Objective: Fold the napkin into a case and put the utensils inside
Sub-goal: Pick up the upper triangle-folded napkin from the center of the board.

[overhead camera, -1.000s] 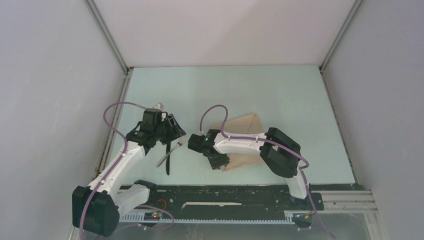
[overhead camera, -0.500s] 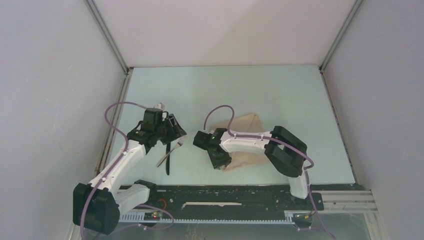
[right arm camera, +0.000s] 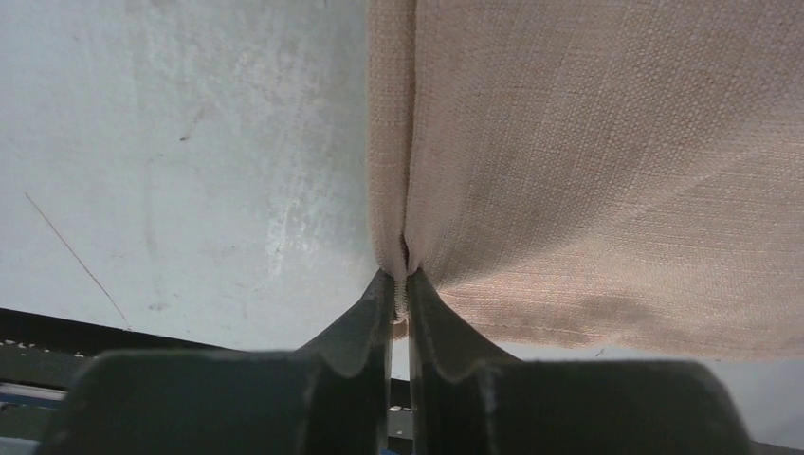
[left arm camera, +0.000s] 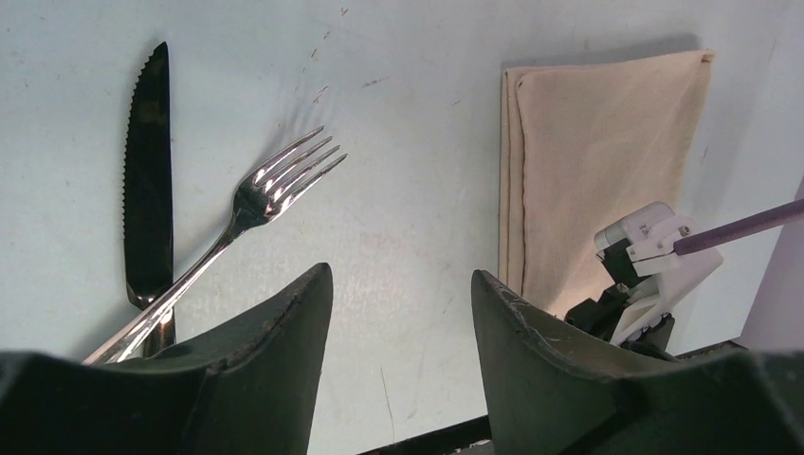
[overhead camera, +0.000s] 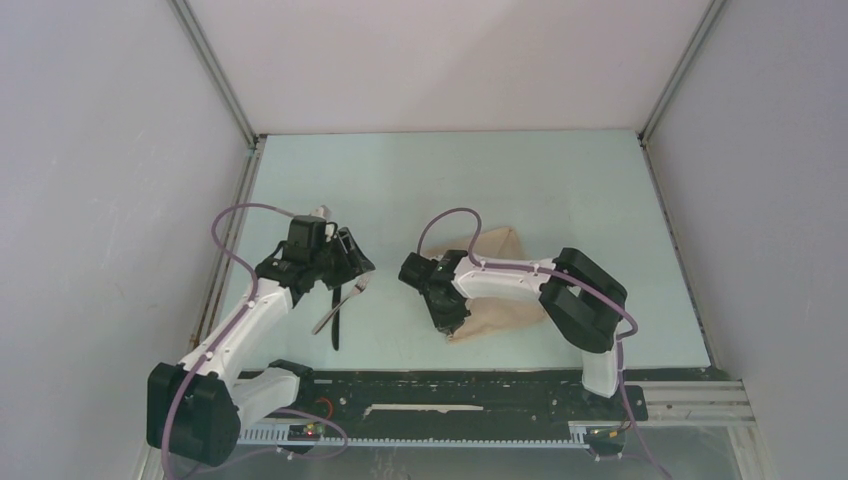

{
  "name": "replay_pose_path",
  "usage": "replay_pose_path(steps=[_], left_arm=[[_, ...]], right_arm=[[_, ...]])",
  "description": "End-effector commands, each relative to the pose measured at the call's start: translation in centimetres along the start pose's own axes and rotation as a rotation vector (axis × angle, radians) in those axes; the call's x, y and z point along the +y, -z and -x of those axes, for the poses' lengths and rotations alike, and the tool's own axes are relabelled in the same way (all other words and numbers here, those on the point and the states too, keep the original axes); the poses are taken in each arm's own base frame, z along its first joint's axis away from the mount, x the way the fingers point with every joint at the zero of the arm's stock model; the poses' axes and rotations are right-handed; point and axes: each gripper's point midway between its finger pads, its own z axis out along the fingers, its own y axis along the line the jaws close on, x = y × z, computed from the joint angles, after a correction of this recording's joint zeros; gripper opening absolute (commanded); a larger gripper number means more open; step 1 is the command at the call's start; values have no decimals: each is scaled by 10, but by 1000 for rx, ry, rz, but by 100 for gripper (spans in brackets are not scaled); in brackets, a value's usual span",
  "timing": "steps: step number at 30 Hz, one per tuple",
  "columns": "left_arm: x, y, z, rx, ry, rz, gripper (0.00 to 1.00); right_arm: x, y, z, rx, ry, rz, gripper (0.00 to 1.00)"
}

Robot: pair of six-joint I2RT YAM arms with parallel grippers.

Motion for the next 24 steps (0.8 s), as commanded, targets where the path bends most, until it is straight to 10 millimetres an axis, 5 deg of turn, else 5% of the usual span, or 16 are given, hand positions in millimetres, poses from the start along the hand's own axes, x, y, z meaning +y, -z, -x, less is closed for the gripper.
replay_pose_path(steps=[1,3,11,24], left_arm=[[-2,-4,-1,2,1,-29,62],[-4,-7,-6,19,11,-51,63],[-41,-32,-37,184,190,-313,72],[-48,-44,-49,246,229,-369,74]], right_arm=[[-15,-39,-4,-15,37,-78,10],[-13,-31,4,-60,54,-72,0],[17,14,30,-189,80,191,0],[18,33,23,-176,56,257,0]])
